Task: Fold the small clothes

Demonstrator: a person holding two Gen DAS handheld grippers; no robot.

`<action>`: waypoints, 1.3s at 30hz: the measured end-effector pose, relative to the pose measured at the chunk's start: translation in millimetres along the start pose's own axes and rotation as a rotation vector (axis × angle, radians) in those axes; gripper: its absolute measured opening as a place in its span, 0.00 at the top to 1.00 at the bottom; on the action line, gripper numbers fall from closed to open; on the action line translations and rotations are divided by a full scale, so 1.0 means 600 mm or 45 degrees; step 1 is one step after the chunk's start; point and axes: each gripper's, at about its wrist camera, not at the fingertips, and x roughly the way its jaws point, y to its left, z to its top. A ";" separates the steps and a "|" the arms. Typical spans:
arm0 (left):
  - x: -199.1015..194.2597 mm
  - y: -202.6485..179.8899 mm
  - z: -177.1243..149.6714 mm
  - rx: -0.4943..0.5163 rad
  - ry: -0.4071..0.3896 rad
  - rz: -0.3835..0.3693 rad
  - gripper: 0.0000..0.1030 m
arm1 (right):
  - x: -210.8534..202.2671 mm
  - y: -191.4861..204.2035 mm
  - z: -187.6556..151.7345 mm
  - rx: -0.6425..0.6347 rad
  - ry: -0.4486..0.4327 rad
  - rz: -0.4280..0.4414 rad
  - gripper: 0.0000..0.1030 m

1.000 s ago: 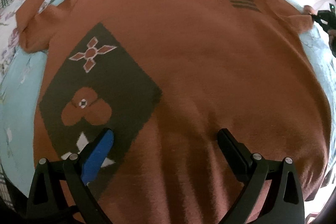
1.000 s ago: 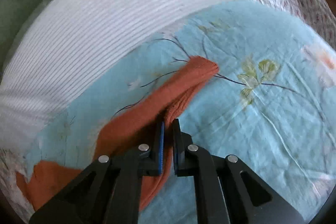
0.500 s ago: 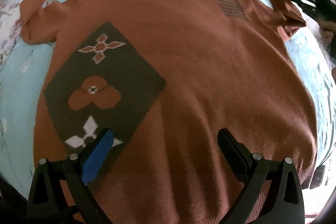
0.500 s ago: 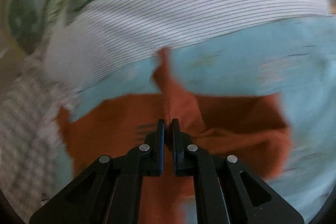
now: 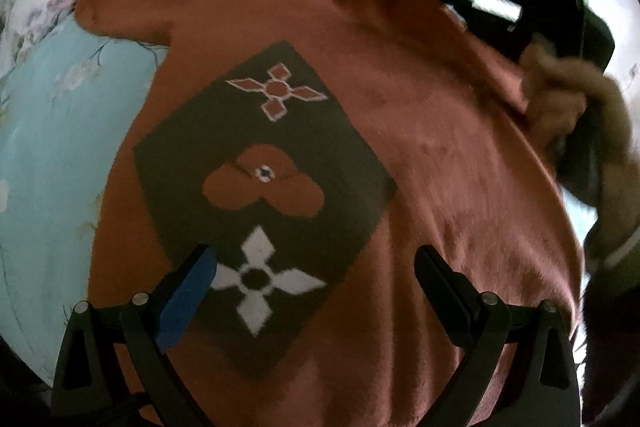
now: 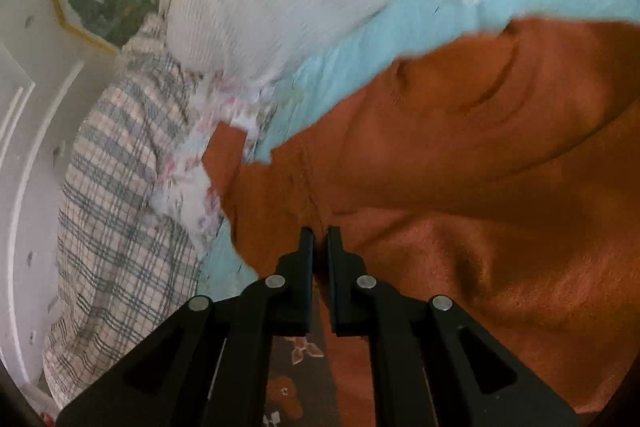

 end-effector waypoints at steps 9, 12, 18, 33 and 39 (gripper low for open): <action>0.000 0.068 0.066 -0.158 -0.062 -0.136 0.03 | 0.024 -0.028 -0.047 0.049 0.148 0.008 0.61; 0.017 0.068 0.112 -0.187 -0.072 -0.235 0.03 | -0.037 -0.044 -0.048 0.080 0.060 -0.004 0.60; 0.099 0.063 0.231 -0.271 -0.058 -0.325 0.04 | -0.175 -0.081 -0.082 0.137 -0.108 -0.110 0.55; 0.110 0.088 0.349 -0.047 -0.286 0.046 0.97 | -0.346 -0.160 -0.082 0.208 -0.354 -0.387 0.49; 0.132 0.118 0.354 -0.081 -0.268 0.069 0.96 | -0.324 -0.201 -0.019 0.164 -0.320 -0.536 0.49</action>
